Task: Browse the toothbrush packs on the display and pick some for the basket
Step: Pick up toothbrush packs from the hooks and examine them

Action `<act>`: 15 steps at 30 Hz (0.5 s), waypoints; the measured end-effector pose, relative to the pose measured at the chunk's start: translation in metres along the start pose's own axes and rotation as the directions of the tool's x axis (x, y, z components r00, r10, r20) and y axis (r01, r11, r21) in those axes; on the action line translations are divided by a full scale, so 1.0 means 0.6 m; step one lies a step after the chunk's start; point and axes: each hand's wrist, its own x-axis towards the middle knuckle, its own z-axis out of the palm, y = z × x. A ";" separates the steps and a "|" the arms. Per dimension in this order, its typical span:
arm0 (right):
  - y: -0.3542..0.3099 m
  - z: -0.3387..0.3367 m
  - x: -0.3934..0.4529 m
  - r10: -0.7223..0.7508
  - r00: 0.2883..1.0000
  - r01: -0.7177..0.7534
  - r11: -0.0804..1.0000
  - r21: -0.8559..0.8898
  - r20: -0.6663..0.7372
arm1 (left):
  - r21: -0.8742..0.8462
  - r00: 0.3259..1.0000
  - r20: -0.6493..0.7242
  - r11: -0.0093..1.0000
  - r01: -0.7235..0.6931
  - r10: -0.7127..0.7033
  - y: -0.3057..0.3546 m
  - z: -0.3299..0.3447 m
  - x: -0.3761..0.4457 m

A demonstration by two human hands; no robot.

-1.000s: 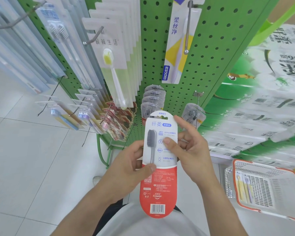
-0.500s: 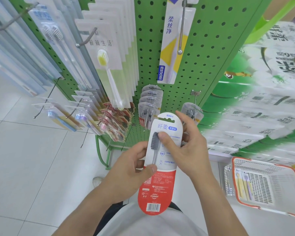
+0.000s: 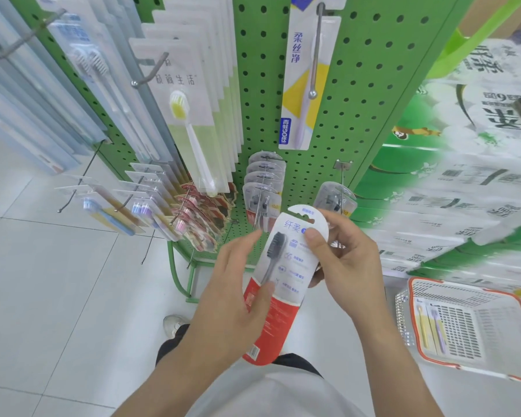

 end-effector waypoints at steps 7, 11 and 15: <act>0.002 0.031 -0.038 0.019 0.999 -0.018 0.999 -0.032 0.035 | -0.031 0.991 0.086 0.994 -0.101 0.103 0.012 0.039 -0.007; 0.006 0.038 -0.057 0.018 0.998 -0.019 1.000 0.020 0.066 | -0.050 0.997 0.048 0.997 -0.060 0.063 0.021 0.034 -0.001; 0.012 0.033 -0.066 0.043 0.990 -0.059 0.992 0.111 0.136 | -0.181 1.000 0.007 0.983 -0.023 0.025 0.027 0.030 0.011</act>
